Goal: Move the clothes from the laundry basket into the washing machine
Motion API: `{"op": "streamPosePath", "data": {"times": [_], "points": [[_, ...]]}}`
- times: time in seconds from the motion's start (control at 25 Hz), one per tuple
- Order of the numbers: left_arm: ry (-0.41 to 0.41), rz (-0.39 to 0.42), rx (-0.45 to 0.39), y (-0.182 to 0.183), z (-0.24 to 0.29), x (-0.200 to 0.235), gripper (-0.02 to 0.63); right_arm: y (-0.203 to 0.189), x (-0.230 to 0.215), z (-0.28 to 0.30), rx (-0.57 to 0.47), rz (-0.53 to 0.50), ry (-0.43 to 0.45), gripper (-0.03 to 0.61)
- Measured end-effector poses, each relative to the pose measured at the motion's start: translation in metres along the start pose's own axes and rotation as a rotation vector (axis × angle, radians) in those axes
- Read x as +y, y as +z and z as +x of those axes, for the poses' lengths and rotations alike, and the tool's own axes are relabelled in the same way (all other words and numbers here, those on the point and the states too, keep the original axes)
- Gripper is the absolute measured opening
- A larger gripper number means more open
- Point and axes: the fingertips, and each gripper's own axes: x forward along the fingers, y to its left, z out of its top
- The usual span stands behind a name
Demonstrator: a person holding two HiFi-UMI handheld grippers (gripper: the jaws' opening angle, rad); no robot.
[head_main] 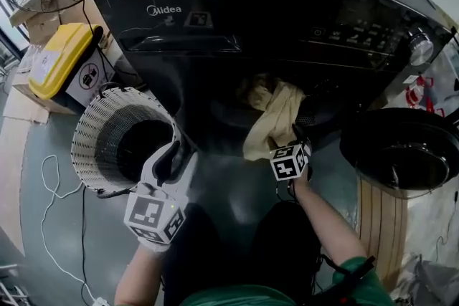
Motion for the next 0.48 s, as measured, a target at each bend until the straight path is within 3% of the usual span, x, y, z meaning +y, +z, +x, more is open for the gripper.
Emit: {"op": "streamPosePath", "data": {"times": [0.12,0.16,0.24,0.28,0.32,0.48], "points": [[0.012,-0.002,0.007,-0.002,-0.004,0.005,0.172,0.001,0.000,0.007,0.011,-0.113,-0.073,0.345],[0.020,-0.006,0.009,-0.003,-0.006,0.009,0.172,0.002,-0.001,0.007,0.009,-0.132,-0.081,0.314],[0.035,-0.014,0.010,-0.004,-0.010,0.015,0.172,0.010,0.003,0.001,-0.022,-0.148,-0.061,0.190],[0.041,-0.017,0.010,-0.004,-0.012,0.018,0.170,0.017,0.006,-0.004,-0.051,-0.143,-0.041,0.062],[0.045,-0.020,0.010,-0.005,-0.014,0.019,0.170,0.025,0.009,-0.008,-0.080,-0.130,-0.018,0.035],[0.047,-0.023,0.010,-0.006,-0.017,0.019,0.169,0.073,-0.011,-0.013,-0.183,-0.027,0.010,0.032]]}}
